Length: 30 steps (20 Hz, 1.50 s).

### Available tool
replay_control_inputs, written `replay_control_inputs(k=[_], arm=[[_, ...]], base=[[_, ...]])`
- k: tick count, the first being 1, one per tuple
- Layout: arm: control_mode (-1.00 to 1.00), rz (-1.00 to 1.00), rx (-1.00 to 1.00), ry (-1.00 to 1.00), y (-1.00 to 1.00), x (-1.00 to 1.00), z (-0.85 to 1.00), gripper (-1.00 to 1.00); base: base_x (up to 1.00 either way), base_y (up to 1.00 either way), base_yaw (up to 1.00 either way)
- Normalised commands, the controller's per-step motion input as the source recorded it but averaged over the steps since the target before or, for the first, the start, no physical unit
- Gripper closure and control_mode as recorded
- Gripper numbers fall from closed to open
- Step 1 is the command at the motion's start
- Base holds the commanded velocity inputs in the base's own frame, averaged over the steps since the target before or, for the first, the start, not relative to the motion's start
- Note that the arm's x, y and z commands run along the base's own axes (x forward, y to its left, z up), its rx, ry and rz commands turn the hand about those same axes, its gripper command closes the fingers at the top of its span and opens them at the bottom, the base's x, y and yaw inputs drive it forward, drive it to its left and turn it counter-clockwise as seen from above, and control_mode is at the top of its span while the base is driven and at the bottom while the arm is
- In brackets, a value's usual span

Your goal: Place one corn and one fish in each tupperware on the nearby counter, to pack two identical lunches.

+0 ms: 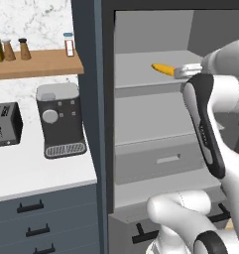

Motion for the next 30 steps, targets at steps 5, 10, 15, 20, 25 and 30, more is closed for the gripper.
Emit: replay_control_inputs(k=[5, 10, 15, 20, 25, 30], arm=[[-1.00, 0.00, 0.00, 0.05, -0.49, 1.00, -0.01, -1.00], [-1.00, 0.01, 0.00, 0.15, -0.31, 1.00, -0.20, -1.00], [-1.00, 0.08, 0.02, 0.07, -0.03, 0.82, -0.07, -1.00], [-1.00, 0.09, 0.03, 0.00, 0.00, 0.61, -0.05, -1.00], [-1.00, 0.01, 0.00, 0.00, 0.00, 0.52, -0.24, -1.00], [-1.00, 0.00, 0.00, 0.01, 0.21, 0.23, -0.38, -1.00]], base=[[0.00, 0.00, 0.00], [0.00, 0.00, 0.00], [0.00, 0.00, 0.00], [0.00, 0.00, 0.00], [0.00, 0.00, 0.00], [0.00, 0.00, 0.00]])
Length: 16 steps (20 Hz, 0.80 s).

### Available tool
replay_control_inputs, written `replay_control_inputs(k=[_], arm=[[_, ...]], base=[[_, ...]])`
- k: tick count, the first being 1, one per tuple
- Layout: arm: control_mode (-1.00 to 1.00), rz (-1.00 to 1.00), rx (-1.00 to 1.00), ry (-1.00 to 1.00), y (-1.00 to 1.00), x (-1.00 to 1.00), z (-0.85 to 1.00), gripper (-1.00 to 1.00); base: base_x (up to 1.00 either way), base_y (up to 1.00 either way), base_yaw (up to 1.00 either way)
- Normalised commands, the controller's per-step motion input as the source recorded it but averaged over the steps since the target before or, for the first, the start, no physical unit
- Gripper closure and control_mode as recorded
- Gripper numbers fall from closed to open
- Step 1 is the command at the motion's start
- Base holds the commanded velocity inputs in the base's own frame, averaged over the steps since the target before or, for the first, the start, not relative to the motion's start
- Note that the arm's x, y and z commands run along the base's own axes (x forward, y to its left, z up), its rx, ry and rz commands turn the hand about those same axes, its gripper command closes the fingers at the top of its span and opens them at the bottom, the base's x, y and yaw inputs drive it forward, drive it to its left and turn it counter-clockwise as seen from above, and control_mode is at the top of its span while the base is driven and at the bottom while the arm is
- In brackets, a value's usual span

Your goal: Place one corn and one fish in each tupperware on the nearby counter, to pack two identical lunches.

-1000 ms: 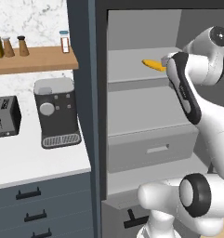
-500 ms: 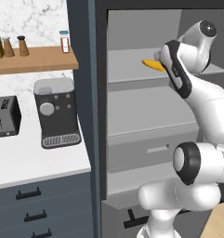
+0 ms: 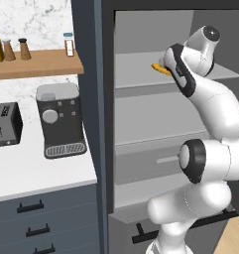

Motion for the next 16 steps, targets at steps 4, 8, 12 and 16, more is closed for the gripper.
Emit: replay_control_inputs(k=[4, 8, 12, 16], arm=[[-1.00, 0.00, 0.00, 0.00, 0.14, 0.10, -0.19, -1.00], [-1.00, 0.00, 0.00, 0.00, 0.00, 0.02, -0.16, -1.00], [-1.00, 0.00, 0.00, 0.00, 0.00, 0.00, -0.31, -1.00], [-1.00, 0.02, 0.00, 0.00, 0.00, 0.00, -0.17, -1.00]], base=[[0.00, 0.00, 0.00], [0.00, 0.00, 0.00], [0.00, 0.00, 0.00], [0.00, 0.00, 0.00]])
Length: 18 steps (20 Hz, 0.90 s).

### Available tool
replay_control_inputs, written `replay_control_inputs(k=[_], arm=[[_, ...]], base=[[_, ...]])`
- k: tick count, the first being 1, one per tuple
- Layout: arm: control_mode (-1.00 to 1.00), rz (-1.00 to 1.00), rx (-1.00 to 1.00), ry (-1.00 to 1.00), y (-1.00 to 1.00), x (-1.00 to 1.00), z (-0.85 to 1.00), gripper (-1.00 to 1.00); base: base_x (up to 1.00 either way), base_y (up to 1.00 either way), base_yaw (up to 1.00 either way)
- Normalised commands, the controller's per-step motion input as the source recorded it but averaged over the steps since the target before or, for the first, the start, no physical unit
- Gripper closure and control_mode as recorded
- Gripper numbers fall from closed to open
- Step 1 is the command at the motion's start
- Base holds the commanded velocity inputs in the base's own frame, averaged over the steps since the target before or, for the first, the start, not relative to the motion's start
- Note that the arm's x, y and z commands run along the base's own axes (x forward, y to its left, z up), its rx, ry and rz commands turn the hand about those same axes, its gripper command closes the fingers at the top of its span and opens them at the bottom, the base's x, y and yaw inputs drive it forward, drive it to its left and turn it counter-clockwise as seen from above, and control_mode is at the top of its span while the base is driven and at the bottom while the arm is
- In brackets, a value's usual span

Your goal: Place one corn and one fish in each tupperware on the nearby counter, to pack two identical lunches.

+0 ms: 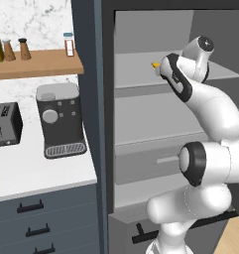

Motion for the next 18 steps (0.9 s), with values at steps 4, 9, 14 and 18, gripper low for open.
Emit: replay_control_inputs(k=[4, 9, 14, 18], arm=[[-1.00, 0.02, 0.00, 0.00, 0.03, 0.00, -0.18, -1.00], [-1.00, 0.02, 0.00, -0.01, 0.00, 0.03, -0.03, -1.00], [-1.00, 0.00, 0.00, -0.04, 0.00, 0.14, 0.05, -1.00], [-1.00, 0.00, 0.00, -0.01, 0.00, 0.09, 0.02, -1.00]], base=[[0.00, 0.00, 0.00], [0.00, 0.00, 0.00], [0.00, 0.00, 0.00], [0.00, 0.00, 0.00]])
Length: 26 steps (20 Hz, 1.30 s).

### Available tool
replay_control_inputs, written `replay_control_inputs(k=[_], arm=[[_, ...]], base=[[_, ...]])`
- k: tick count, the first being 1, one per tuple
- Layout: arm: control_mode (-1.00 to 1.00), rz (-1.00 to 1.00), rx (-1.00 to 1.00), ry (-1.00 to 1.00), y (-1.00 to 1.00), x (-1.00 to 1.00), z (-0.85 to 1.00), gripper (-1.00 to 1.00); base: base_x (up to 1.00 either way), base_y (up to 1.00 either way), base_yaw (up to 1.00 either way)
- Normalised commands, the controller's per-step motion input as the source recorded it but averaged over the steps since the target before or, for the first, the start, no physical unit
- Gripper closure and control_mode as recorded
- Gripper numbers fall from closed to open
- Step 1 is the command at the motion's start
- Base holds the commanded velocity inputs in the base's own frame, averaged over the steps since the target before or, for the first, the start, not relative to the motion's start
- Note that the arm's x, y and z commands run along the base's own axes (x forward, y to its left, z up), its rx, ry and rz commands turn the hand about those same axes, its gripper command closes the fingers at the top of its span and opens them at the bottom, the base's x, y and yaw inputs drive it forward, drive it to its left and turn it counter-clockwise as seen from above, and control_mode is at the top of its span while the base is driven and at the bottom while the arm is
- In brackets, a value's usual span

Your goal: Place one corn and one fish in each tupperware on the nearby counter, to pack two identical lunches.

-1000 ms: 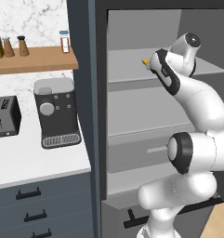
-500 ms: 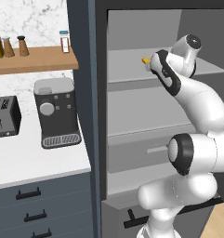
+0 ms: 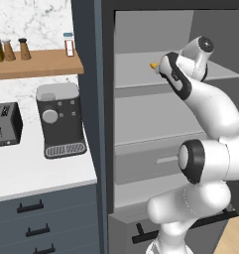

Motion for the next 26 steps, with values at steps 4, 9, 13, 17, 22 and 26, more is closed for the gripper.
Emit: replay_control_inputs(k=[4, 9, 13, 17, 22, 26], arm=[[-1.00, 0.00, 0.00, 0.00, 0.00, 0.03, 0.00, -1.00], [-1.00, 0.00, 0.00, 0.00, 0.03, 0.00, 0.00, 1.00], [-1.00, 0.00, 0.00, -0.04, 0.01, -0.38, 0.00, 1.00], [-1.00, -0.08, -0.01, -0.05, 0.14, -0.74, 0.00, 1.00], [-1.00, -0.21, -0.09, 0.00, 0.36, -0.73, 0.00, 1.00], [-1.00, -0.20, -0.06, 0.00, 0.13, -0.88, 0.00, 1.00]], base=[[0.00, 0.00, 0.00], [0.00, 0.00, 0.00], [0.00, 0.00, 0.00], [0.00, 0.00, 0.00], [0.00, 0.00, 0.00], [0.00, 0.00, 0.00]])
